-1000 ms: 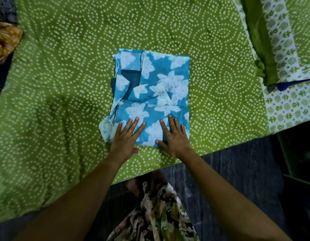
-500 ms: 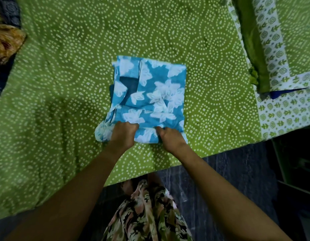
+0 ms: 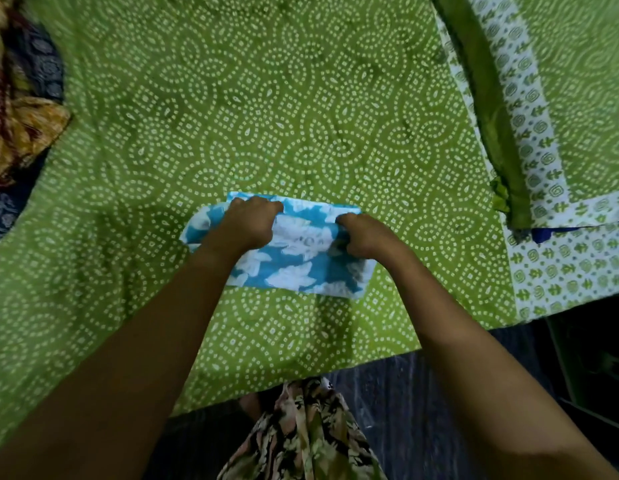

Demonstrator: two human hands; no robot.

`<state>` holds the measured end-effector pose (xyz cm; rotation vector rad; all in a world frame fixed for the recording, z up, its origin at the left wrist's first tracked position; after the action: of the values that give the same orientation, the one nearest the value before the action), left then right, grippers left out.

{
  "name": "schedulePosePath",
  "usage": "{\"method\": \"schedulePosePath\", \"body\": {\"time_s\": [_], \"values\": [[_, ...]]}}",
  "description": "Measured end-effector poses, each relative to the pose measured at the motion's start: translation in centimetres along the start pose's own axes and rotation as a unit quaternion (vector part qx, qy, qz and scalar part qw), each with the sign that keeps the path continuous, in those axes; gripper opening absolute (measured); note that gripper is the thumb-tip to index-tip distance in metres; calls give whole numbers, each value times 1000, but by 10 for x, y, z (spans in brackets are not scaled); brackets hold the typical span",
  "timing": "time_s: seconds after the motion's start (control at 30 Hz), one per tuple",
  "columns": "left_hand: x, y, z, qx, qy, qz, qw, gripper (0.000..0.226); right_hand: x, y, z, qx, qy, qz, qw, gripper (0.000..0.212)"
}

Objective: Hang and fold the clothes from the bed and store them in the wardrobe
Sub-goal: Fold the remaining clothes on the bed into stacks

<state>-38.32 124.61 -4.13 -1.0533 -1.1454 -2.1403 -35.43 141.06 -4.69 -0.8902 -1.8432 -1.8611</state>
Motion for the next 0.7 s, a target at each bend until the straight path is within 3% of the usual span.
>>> {"method": "schedulePosePath", "body": {"time_s": [0.1, 0.17, 0.27, 0.4, 0.43, 0.5, 0.53, 0.6, 0.63, 0.7], "values": [[12, -7, -7, -21, 5, 163, 986, 49, 19, -18, 6, -28, 17, 113, 993, 48], [5, -10, -9, -30, -10, 216, 976, 57, 19, -33, 2, -20, 18, 155, 988, 53], [-48, -12, -8, 11, -7, 70, 997, 66, -5, -50, -18, 58, -1, 136, 989, 59], [-109, 4, -17, 55, 60, -48, 996, 72, -52, -68, -23, 74, 134, 21, 988, 57], [-111, 7, -18, 62, 86, -32, 994, 72, -49, -71, -25, 71, 129, 30, 989, 55], [-96, 12, -22, 109, 172, 119, 972, 58, -22, -72, -41, 102, 44, 132, 985, 38], [-83, 22, -25, 160, 210, 226, 938, 46, -8, -73, -48, 111, -13, 172, 979, 30], [-83, 50, -27, 304, 305, 354, 830, 33, 1, -77, -51, 112, -87, 175, 974, 38], [-100, 63, -29, 384, 367, 376, 759, 36, -3, -81, -52, 109, -90, 156, 978, 48], [-145, 81, -23, 517, 519, 354, 582, 64, -20, -91, -47, 88, -41, 109, 989, 62]]}}
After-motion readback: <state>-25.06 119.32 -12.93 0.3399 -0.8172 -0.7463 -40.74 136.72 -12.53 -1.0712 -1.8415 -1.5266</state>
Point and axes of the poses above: each hand's wrist, its own y-axis away from the middle knuckle, its own x-axis out of the back of the hand, z = x × y, the point moved 8 cm from there along -y, towards the middle knuckle, and after that the axes turned 14 degrees about -x, right-handed, at the moved point
